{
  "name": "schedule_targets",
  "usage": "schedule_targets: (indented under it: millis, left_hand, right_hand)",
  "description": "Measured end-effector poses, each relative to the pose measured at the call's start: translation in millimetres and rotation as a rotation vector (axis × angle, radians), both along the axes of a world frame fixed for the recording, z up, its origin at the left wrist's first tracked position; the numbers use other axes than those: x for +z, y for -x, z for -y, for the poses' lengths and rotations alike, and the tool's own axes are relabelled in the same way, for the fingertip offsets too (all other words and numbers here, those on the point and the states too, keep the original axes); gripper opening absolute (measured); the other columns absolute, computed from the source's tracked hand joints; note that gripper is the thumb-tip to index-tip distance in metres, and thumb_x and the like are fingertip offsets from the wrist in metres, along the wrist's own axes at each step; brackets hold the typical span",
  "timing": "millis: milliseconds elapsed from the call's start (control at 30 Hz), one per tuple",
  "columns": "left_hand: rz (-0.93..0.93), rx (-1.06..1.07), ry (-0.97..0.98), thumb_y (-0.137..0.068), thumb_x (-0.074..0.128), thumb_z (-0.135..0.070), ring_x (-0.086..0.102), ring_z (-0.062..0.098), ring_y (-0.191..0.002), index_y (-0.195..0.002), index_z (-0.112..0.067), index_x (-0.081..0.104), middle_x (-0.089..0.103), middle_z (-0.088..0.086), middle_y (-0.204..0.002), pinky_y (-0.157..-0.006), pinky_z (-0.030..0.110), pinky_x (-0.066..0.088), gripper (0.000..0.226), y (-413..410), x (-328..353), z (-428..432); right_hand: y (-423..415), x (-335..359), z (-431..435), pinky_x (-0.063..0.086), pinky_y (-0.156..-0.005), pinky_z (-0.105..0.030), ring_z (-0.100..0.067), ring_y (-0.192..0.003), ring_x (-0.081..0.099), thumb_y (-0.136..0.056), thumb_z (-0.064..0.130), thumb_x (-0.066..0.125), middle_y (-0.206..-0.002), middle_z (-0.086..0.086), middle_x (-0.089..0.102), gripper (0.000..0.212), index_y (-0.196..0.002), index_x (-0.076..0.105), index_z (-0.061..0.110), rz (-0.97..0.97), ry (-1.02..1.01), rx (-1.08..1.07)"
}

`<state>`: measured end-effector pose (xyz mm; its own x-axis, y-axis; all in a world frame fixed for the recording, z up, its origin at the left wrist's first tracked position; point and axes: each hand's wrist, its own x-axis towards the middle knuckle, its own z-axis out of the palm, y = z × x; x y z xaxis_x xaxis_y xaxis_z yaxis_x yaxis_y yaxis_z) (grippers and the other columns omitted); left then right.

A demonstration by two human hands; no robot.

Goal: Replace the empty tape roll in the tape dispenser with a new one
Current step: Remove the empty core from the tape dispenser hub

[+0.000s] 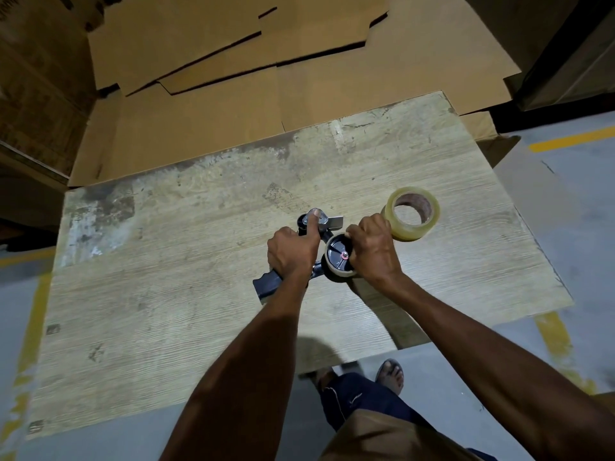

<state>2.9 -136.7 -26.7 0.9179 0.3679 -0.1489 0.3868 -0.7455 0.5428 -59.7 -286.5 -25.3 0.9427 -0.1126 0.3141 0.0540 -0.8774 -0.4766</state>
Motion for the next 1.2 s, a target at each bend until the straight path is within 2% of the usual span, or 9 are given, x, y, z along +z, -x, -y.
schedule_targets:
  millis: [100,267,433,567,733,833,933,1067,1200]
  left_hand:
    - [0.0,0.009,0.016,-0.076,0.046,-0.094,0.061,0.029,-0.067,-0.06,-0.013,0.048,0.063,0.008,-0.068,-0.057,0.033,0.037,0.082,0.0,0.5,-1.8]
    - [-0.021,-0.003,0.021,-0.076,0.044,-0.094,0.062,0.028,-0.069,-0.065,-0.012,0.055,0.064,0.008,-0.072,-0.057,0.034,0.042,0.083,-0.3,1.4,-0.7]
    - [-0.019,-0.009,0.032,-0.077,0.045,-0.093,0.062,0.028,-0.069,-0.063,-0.014,0.051,0.065,0.008,-0.073,-0.056,0.033,0.038,0.081,0.0,1.1,-2.1]
    - [-0.023,-0.009,0.044,-0.076,0.046,-0.094,0.06,0.026,-0.066,-0.063,-0.014,0.05,0.062,0.006,-0.07,-0.055,0.032,0.036,0.081,-0.1,1.4,-2.5]
    - [-0.028,-0.011,0.025,-0.077,0.045,-0.094,0.061,0.027,-0.068,-0.064,-0.014,0.05,0.064,0.007,-0.073,-0.053,0.032,0.033,0.081,-1.1,0.8,-2.0]
    - [-0.034,0.022,0.034,-0.076,0.045,-0.094,0.06,0.025,-0.067,-0.065,-0.013,0.053,0.063,0.005,-0.072,-0.054,0.031,0.035,0.082,-1.1,0.1,-0.9]
    - [-0.042,0.049,0.037,-0.076,0.044,-0.094,0.061,0.025,-0.066,-0.065,-0.012,0.055,0.063,0.006,-0.071,-0.055,0.031,0.041,0.083,-2.1,-0.5,0.2]
    - [-0.033,0.059,0.054,-0.076,0.046,-0.093,0.061,0.026,-0.065,-0.062,-0.013,0.052,0.061,0.005,-0.067,-0.055,0.031,0.04,0.082,-1.4,0.7,1.4]
    - [-0.016,0.05,0.07,-0.074,0.046,-0.094,0.062,0.03,-0.068,-0.06,-0.014,0.049,0.061,0.007,-0.068,-0.058,0.035,0.044,0.082,-2.3,-0.2,3.2]
  right_hand:
    - [0.7,12.8,3.9,0.042,-0.071,-0.041,-0.032,-0.081,0.051,-0.089,0.001,0.061,-0.08,-0.011,0.059,0.012,-0.095,0.071,0.001,0.091,-0.035,0.03]
    - [19.6,10.7,8.0,0.045,-0.095,-0.045,-0.029,-0.106,0.056,-0.096,0.026,0.069,-0.11,-0.009,0.067,0.03,-0.12,0.069,0.007,-0.076,-0.145,-0.072]
    - [9.6,5.7,2.1,0.051,-0.084,-0.043,-0.036,-0.095,0.062,-0.093,0.012,0.072,-0.102,-0.016,0.069,0.03,-0.121,0.071,0.001,-0.153,-0.116,-0.028]
    - [-22.5,21.5,0.1,0.047,-0.067,-0.038,-0.037,-0.083,0.063,-0.072,-0.007,0.078,-0.088,-0.016,0.069,0.039,-0.109,0.078,0.006,-0.294,0.039,0.176]
    - [-32.3,36.5,0.4,0.04,-0.058,-0.031,-0.032,-0.078,0.064,-0.072,-0.01,0.074,-0.085,-0.015,0.07,0.032,-0.099,0.08,0.005,-0.381,0.144,0.34]
    - [-28.0,26.8,2.2,0.032,-0.059,-0.03,-0.032,-0.079,0.061,-0.069,-0.006,0.079,-0.083,-0.014,0.068,0.033,-0.1,0.076,0.005,-0.335,0.167,0.258]
    - [-18.9,11.8,0.6,0.039,-0.061,-0.033,-0.035,-0.076,0.06,-0.057,-0.012,0.084,-0.076,-0.016,0.064,0.041,-0.095,0.075,0.001,-0.266,0.071,0.139]
    - [-12.7,1.2,-5.5,0.037,-0.067,-0.032,-0.035,-0.071,0.057,-0.053,-0.019,0.077,-0.072,-0.014,0.058,0.041,-0.089,0.074,-0.001,-0.146,-0.019,0.008]
    - [-4.3,-4.0,-7.0,0.045,-0.064,-0.036,-0.036,-0.071,0.058,-0.052,-0.024,0.072,-0.073,-0.016,0.059,0.046,-0.092,0.075,-0.003,-0.125,-0.091,-0.059]
